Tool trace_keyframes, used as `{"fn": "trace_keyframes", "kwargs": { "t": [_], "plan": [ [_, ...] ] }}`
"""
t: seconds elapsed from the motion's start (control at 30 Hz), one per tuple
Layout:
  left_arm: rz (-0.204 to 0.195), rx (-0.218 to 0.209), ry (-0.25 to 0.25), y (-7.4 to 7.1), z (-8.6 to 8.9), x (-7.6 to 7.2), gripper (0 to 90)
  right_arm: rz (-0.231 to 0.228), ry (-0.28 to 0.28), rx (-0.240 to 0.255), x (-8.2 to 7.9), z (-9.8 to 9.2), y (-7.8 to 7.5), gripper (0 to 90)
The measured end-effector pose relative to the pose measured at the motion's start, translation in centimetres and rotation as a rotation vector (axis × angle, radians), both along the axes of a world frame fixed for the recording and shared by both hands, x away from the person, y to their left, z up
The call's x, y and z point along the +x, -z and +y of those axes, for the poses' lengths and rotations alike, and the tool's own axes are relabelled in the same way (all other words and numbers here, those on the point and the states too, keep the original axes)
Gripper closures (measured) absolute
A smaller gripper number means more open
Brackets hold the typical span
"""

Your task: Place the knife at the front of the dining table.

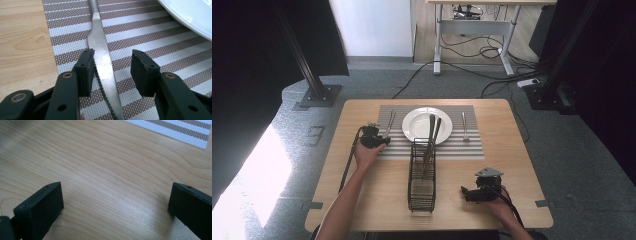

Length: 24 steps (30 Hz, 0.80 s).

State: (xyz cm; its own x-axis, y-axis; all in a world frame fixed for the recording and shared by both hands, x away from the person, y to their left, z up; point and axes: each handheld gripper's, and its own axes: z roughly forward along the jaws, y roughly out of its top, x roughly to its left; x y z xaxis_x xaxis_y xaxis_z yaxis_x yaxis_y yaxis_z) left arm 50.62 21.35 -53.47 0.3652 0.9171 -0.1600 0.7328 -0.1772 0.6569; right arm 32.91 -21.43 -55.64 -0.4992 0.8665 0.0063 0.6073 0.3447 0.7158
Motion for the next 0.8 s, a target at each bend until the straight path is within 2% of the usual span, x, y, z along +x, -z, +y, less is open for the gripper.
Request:
{"fn": "trace_keyframes", "kwargs": {
  "t": [0.27, 0.53, 0.7, 0.8],
  "plan": [
    [0.002, 0.001, 0.010, -0.01, -0.40, -0.08, 54.6, 0.000, -0.001, 0.000, -0.01, -0.01, -0.01, 0.0],
    [0.007, -0.039, 0.005, 0.05, -0.14, -0.04, 51.8, 0.000, -0.002, 0.001, -0.01, -0.02, 0.00, 0.0],
    [-0.013, -0.052, -0.001, -0.41, 0.20, -0.01, 44.4, 0.000, -0.008, -0.001, 0.02, -0.07, 0.00, 0.0],
    [-0.029, -0.065, 0.007, -0.84, 0.35, -0.12, 43.4, 0.000, -0.009, -0.001, 0.02, -0.08, 0.00, 0.0]
  ]
}}
